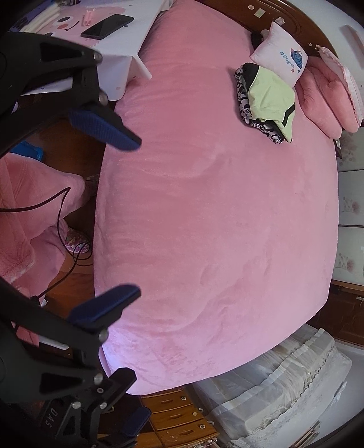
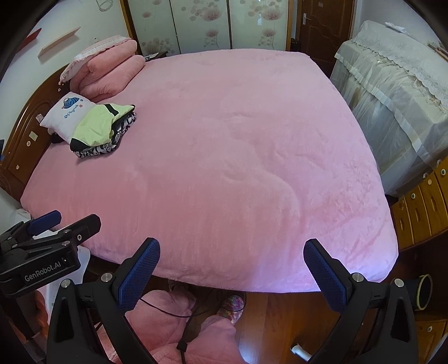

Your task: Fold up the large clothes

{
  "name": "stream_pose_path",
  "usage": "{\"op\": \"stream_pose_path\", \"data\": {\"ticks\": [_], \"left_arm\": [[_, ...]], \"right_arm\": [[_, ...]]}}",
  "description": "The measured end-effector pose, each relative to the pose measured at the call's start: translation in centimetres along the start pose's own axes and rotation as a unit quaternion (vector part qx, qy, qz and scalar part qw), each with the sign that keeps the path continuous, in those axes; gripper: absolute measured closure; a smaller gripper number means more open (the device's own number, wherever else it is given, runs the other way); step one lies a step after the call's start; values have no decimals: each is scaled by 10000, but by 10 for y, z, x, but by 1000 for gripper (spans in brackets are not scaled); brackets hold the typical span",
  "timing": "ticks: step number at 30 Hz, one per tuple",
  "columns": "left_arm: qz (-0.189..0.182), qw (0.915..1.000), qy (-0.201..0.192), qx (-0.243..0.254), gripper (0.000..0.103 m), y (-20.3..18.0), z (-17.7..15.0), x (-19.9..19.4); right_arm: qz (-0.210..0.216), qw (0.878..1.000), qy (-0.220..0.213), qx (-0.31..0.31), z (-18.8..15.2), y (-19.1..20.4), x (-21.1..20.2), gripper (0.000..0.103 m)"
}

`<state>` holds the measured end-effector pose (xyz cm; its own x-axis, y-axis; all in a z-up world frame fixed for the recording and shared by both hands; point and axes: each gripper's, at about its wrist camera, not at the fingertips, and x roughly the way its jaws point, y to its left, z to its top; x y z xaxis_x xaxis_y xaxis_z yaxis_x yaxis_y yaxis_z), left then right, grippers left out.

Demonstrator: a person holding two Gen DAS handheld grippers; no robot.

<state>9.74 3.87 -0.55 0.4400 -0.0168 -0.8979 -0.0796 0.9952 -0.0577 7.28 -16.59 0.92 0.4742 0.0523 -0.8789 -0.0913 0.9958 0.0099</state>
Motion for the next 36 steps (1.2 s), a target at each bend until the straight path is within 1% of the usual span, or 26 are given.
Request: {"op": "stream_pose_path", "data": {"ticks": [2, 4, 9, 21, 36], "left_arm": [[-48, 10000, -3, 27, 0, -3, 0, -1], [21, 9999, 42, 95, 0, -5, 1, 0], [22, 9999, 31, 132, 0, -8, 1, 0], [37, 10000, -25, 80, 0, -9, 0, -3], [-150, 9998, -113, -4, 0, -11, 1, -5]], "right_arm": [[-15, 10000, -20, -16, 1, -1, 0, 0], [-11, 10000, -6, -30, 2, -1, 0, 0], [-25, 10000, 5, -61, 1, 1, 1, 0], [-45, 9999, 23, -95, -1, 7, 0, 0], [-57, 9999, 48, -69, 3, 0, 3, 0]]}}
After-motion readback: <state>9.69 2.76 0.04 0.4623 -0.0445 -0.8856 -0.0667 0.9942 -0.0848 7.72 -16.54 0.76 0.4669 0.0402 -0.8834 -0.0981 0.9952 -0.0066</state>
